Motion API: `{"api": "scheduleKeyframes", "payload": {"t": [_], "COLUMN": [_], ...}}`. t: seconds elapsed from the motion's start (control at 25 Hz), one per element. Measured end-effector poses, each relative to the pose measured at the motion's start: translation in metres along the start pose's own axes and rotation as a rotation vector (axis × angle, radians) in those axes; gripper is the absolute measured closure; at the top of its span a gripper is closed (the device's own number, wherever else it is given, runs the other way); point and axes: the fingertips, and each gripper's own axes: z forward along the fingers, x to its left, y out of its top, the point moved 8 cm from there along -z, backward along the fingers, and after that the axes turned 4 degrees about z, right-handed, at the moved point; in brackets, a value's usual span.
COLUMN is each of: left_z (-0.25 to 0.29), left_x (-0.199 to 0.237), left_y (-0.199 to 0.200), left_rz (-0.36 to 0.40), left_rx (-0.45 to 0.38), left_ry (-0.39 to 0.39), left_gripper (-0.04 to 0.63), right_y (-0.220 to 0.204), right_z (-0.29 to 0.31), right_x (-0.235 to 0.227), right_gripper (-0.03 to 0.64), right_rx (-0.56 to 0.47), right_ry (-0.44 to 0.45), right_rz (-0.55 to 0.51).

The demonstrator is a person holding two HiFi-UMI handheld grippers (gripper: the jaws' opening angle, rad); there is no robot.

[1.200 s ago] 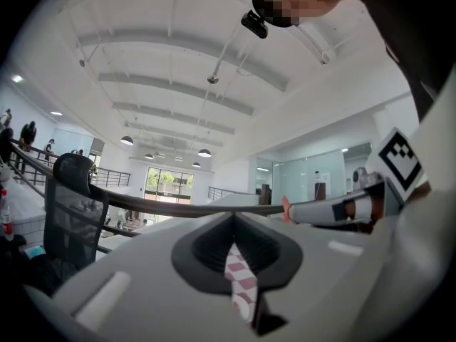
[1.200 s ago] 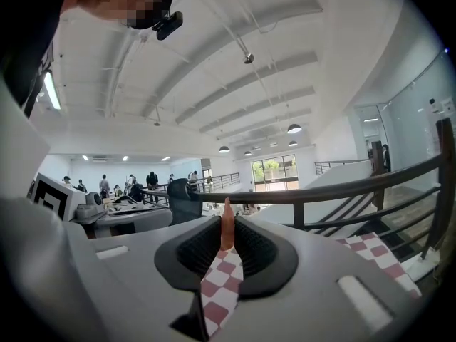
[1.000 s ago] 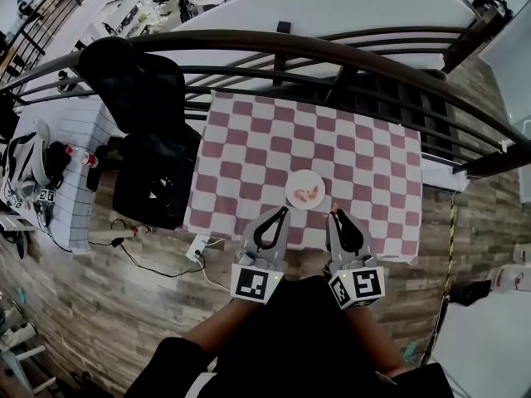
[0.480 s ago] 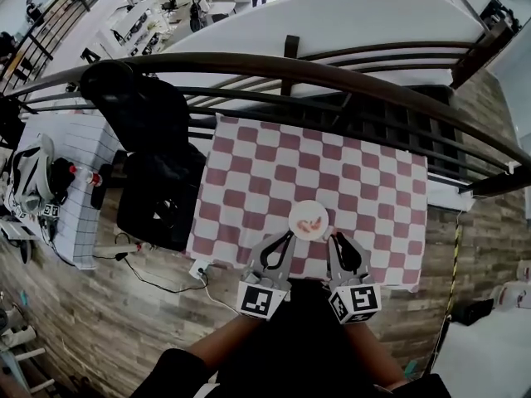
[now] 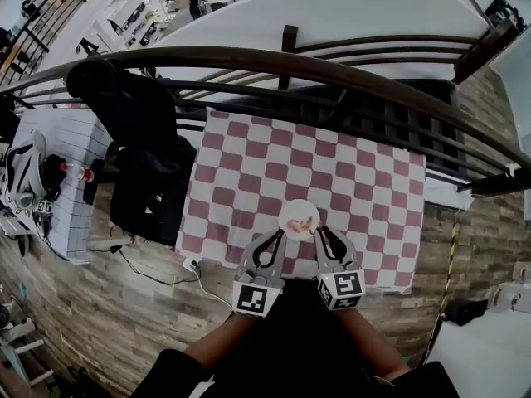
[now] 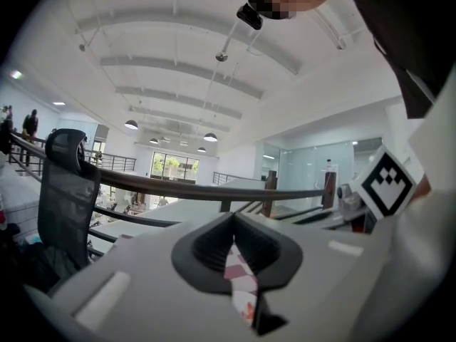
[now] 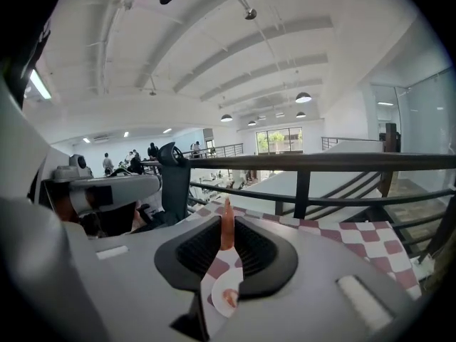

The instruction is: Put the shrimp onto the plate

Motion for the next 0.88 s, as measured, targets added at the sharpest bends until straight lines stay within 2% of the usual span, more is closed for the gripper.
{"api": "scheduleKeyframes", "payload": {"t": [0.16,0.36,0.56,0.88], "left_z": [0.01,0.017,0.022,0.03], "left_x": [0.006,0.011,0.017,0.024], "left_y": [-0.004,-0.009,-0.011,-0.011], "left_rz": [0.013,-0.008,0.013,0.004], "left_rx": [0.003,0.016,0.032,0.039], "left_ry": [0.029,0.064,0.079,0.102], "left_gripper": [0.588,0.588,0.588,0.588], "right_y": [-0.015,-0.034,-0.054,-0.073], "right_z": [0.022,0.047,0.07,0.098], "right_x": [-0.014,-0.029,-0.035,-0.038], "right_gripper": [0.558,0.56,0.56,0.56], "right_rx": [0.066,0.136,0.211,0.282], "right_ry": [0.007,0.013,0.025,0.048], "right_rz": [0.001,-0.001,-0.005,-0.029]}}
